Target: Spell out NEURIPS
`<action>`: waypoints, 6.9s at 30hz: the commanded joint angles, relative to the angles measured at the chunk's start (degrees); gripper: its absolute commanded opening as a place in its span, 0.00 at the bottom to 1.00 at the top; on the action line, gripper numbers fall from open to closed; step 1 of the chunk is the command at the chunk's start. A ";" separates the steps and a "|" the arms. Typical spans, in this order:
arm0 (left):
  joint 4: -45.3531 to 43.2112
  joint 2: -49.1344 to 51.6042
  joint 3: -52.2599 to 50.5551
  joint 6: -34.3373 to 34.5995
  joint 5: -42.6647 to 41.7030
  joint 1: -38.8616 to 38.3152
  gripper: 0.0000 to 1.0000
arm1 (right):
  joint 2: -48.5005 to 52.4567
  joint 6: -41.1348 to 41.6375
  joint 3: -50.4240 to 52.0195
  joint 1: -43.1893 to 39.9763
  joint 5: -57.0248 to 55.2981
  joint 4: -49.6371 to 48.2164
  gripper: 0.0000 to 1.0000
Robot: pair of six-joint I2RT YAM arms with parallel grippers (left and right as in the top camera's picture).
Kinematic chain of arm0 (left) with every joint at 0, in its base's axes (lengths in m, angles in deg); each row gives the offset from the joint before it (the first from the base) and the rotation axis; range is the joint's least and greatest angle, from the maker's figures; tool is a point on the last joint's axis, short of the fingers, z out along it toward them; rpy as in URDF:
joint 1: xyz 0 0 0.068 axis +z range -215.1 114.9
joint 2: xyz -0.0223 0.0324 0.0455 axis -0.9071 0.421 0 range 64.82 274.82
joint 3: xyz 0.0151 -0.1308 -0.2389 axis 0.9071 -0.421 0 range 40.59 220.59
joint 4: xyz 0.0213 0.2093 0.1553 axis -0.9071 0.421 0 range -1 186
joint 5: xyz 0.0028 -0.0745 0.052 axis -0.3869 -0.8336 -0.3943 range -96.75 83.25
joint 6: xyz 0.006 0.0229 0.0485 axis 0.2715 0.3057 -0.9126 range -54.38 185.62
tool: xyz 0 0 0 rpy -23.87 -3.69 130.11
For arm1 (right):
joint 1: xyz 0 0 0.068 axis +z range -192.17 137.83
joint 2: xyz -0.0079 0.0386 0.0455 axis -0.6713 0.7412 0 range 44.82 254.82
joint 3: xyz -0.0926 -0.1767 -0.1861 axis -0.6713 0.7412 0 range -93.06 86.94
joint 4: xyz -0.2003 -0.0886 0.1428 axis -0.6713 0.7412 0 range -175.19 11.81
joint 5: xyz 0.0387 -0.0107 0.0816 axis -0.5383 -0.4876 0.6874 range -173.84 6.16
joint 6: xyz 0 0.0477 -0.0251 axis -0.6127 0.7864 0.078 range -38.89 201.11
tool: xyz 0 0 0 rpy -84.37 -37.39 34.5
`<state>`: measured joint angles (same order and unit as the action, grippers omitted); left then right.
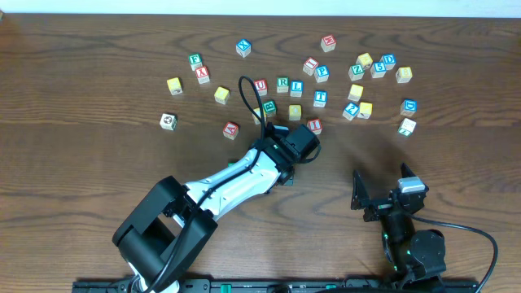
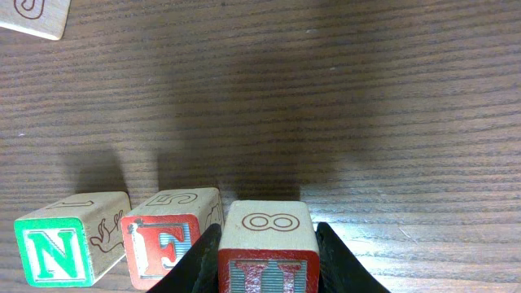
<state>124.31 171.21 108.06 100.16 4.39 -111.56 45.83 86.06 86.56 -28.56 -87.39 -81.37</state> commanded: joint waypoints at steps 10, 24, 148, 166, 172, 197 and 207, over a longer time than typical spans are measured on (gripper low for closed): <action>-0.15 0.15 -0.92 1.79 2.49 -0.13 0.13 | -0.11 -0.33 0.07 -0.44 0.09 0.24 0.99; -0.13 0.13 -0.92 2.23 3.69 -0.13 0.12 | -0.11 -0.33 0.07 -0.44 0.09 0.26 0.99; 1.46 0.00 -0.90 3.72 2.23 -0.13 0.11 | -0.11 -0.33 0.07 -0.44 0.09 0.26 0.99; 1.46 0.44 -0.92 4.33 -0.17 -0.13 0.11 | -0.11 -0.33 0.07 -0.44 0.09 0.26 0.99; 1.36 0.68 -1.05 4.33 0.07 -0.13 0.12 | -0.11 -0.33 0.07 -0.44 0.09 0.26 0.99; -1.42 0.68 -2.84 3.43 2.03 -0.13 0.12 | -0.11 -0.33 0.07 -0.44 0.09 0.26 0.99; -1.57 0.68 -2.86 3.43 2.43 -0.13 0.12 | -0.11 -0.33 0.07 -0.44 0.09 0.24 0.99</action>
<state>122.78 171.21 105.87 103.51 5.48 -111.58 45.83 86.06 86.56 -28.56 -87.39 -81.35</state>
